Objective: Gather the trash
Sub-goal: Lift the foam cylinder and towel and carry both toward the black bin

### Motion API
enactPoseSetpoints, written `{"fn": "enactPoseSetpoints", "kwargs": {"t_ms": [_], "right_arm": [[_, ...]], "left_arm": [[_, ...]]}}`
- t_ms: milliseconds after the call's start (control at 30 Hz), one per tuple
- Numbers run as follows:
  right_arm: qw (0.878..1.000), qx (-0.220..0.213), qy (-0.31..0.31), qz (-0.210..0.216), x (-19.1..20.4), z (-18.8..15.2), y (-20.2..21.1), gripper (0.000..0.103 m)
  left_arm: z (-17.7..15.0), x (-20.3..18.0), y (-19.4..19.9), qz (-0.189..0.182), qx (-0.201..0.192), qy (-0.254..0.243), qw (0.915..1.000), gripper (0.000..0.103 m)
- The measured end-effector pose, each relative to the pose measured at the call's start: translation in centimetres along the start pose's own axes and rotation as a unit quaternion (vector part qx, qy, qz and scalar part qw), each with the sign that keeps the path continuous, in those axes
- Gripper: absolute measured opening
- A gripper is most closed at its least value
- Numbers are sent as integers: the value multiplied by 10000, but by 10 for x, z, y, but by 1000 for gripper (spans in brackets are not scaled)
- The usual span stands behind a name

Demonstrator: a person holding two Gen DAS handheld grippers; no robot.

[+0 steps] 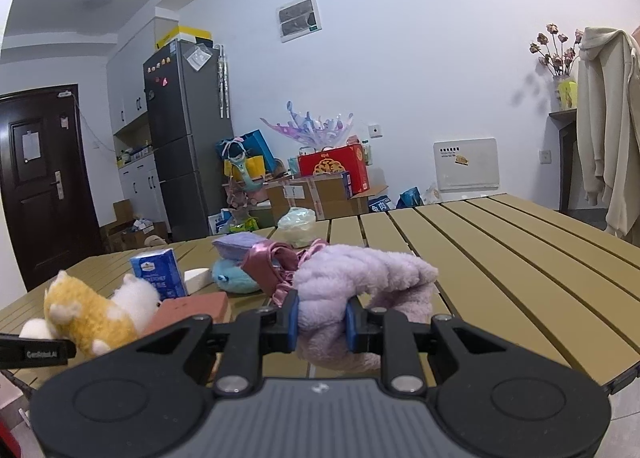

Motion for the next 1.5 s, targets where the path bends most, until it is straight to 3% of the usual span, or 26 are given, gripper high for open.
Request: {"fn": "enactPoseSetpoints", "kwargs": {"t_ms": [400, 867, 1300, 1500], "right_arm": [[9996, -47, 238, 108, 13, -2, 18, 21], [9936, -127, 1059, 372, 65, -22, 98, 21], [9841, 334, 1720, 284, 88, -90, 164, 21], [9822, 611, 1758, 258, 89, -120, 182, 21]], "left_arm": [[-8, 24, 26, -23, -132, 62, 9999, 54], [-49, 39, 100, -446, -243, -153, 9986, 54], [-103, 61, 143, -631, -48, -416, 9971, 54], [-136, 68, 143, -717, 332, -520, 9955, 54]]}}
Point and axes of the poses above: each gripper's, at about its wrist camera, not at the fingertips, and y roughly against the way its jaws point, x to its left, z to its top, the point moved 5 cm from there along -y, roughly the way its jaws point, and after that the axes turned 13 degrees about x, right-handed, at the moved point
